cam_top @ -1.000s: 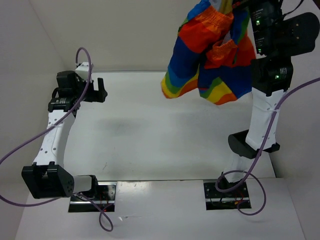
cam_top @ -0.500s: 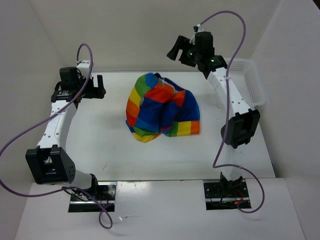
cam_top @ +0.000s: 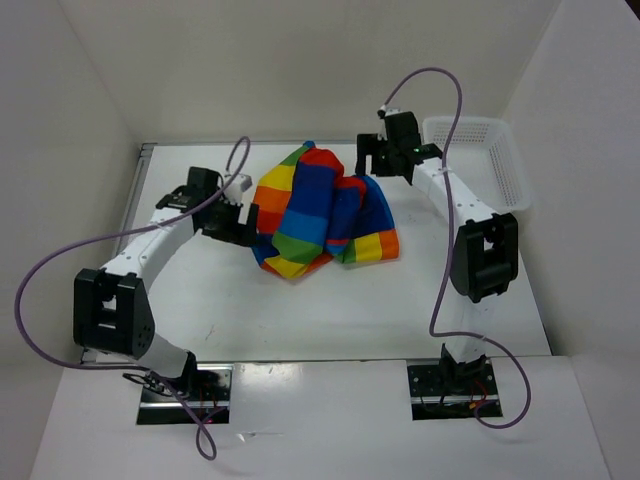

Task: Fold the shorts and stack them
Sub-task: Move the shorts to the center of the board

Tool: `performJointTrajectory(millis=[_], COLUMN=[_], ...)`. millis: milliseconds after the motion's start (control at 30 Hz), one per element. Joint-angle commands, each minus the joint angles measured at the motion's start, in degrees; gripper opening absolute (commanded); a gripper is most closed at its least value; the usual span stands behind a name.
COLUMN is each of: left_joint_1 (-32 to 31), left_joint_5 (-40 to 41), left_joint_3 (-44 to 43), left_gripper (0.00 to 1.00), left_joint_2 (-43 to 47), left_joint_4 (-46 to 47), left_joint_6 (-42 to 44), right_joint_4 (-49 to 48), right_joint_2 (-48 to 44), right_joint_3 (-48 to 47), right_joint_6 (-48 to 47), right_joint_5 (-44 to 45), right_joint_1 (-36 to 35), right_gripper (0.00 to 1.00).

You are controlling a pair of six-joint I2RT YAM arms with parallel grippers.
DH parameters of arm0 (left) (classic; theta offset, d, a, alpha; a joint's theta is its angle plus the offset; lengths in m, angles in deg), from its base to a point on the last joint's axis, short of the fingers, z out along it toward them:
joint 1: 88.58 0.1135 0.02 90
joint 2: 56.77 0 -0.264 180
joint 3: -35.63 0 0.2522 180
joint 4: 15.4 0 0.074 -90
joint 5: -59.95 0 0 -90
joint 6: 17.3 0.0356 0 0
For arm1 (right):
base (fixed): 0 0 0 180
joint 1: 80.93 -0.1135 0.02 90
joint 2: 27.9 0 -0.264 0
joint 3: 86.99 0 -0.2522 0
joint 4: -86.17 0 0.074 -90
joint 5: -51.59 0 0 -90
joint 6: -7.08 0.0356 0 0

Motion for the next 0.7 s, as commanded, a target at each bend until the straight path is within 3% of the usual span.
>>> performJointTrajectory(millis=[0, 133, 267, 367, 433, 667], left_joint_1=[-5.2, -12.4, -12.4, -13.2, -14.8, -16.2], left_joint_5=[0.0, 4.2, 8.3, 3.0, 3.5, 7.8], left_joint_3=[2.0, 6.0, 7.6, 7.6, 10.0, 11.4], left_gripper=[1.0, 1.0, 1.0, 1.0, 1.0, 1.0], left_joint_2=[-0.2, -0.2, -2.3, -2.3, -2.3, -6.7], left_joint_4=[-1.7, 3.5, 8.9, 8.2, 10.5, 15.5], left_joint_6=[0.2, 0.2, 0.2, 0.2, 0.2, 0.2], right_joint_4=[-1.9, -2.7, -3.2, -2.7, -2.2, -3.0], right_joint_2=[-1.1, -1.1, 1.7, 4.2, 6.6, 8.2], right_joint_3=[4.9, 9.2, 7.9, 5.3, 4.7, 4.7], right_joint_6=[-3.2, -5.3, -4.6, -4.5, -2.8, -0.5], right_joint_5=[-1.1, -5.5, -10.1, -15.2, -20.9, -23.1], right_joint_1=[-0.6, -2.8, -2.8, -2.8, -2.8, -3.3], right_gripper=[0.93, 0.95, 0.96, 0.96, 0.96, 0.96])
